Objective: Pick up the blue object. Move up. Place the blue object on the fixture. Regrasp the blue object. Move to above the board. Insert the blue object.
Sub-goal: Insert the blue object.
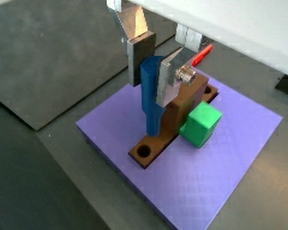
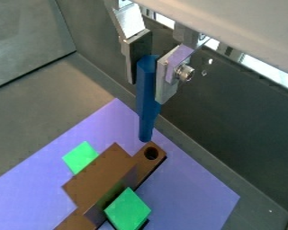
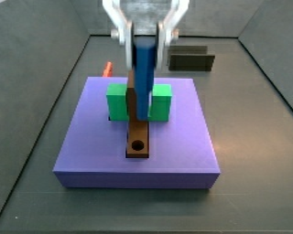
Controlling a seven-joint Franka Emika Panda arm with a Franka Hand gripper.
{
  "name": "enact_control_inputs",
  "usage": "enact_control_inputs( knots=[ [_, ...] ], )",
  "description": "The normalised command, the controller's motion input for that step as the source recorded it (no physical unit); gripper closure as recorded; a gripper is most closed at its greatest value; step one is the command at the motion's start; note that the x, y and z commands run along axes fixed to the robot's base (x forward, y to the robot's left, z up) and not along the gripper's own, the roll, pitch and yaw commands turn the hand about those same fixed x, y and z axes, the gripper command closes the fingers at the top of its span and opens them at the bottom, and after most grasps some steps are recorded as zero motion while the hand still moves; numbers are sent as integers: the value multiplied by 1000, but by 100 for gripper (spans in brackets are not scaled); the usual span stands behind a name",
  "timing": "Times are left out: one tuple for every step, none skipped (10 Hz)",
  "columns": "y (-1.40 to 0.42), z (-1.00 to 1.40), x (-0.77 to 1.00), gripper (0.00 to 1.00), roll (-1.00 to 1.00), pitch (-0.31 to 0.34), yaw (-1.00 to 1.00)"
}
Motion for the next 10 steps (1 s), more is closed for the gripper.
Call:
enact_control_inputs(
  knots=[
    [-57, -220, 11, 100, 0, -20, 40],
    [-86, -363, 0, 100, -11, -50, 34],
    [-69, -386, 0, 100, 0, -57, 34],
    [-111, -406, 0, 100, 0, -66, 14],
    [-106, -420, 0, 100, 26, -49, 3],
    [-80, -351, 0, 100, 110, -13, 0],
    [-26, -217, -40, 100, 163, 0, 0],
    [-11, -177, -46, 100, 156, 0, 0],
    [0, -163, -114, 100, 133, 0, 0],
    [-54, -111, 0, 100, 46, 0, 20]
  ],
)
